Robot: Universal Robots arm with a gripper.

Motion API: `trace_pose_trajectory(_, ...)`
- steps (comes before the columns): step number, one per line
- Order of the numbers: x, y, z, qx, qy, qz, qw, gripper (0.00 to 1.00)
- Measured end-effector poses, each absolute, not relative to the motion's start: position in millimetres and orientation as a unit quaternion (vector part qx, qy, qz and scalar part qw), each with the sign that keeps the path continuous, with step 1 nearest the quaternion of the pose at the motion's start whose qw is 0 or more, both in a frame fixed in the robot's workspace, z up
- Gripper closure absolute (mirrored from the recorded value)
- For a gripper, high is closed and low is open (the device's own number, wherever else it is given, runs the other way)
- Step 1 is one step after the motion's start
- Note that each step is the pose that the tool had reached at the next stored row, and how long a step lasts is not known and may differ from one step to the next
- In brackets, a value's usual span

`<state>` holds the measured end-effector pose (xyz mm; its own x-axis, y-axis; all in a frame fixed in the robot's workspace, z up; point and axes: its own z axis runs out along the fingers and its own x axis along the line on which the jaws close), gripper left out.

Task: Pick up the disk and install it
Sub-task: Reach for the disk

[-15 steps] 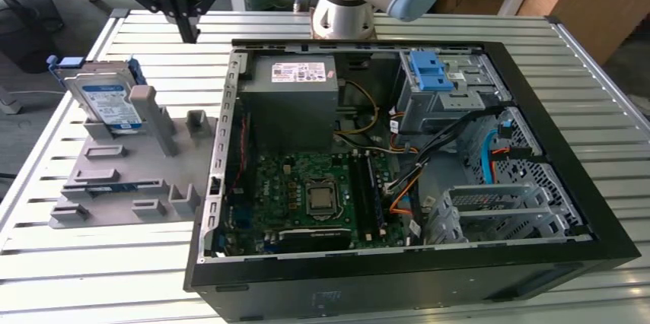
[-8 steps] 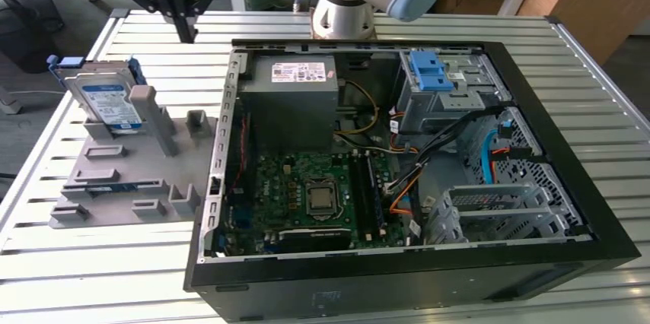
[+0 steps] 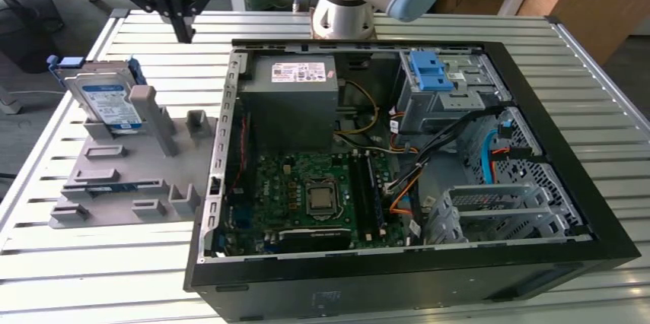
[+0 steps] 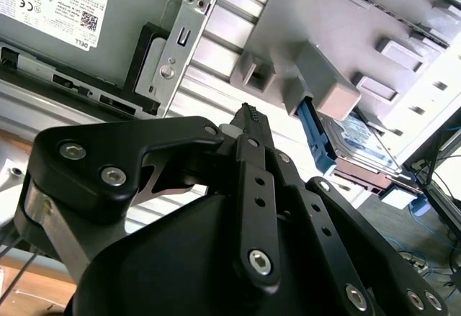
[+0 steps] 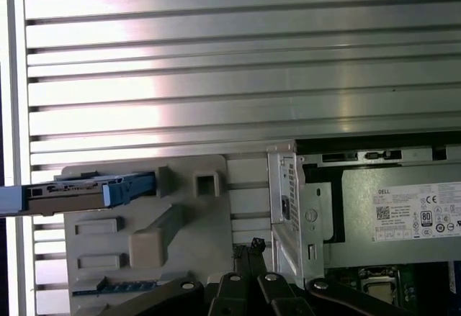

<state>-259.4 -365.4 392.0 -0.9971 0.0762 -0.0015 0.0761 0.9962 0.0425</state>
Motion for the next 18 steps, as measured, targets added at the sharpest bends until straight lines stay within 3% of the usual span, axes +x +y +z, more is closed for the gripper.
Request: trace_pose_trajectory(18,-266.3,-364.0,391.1,0.038,0.999,0.021,0.000,0.89)
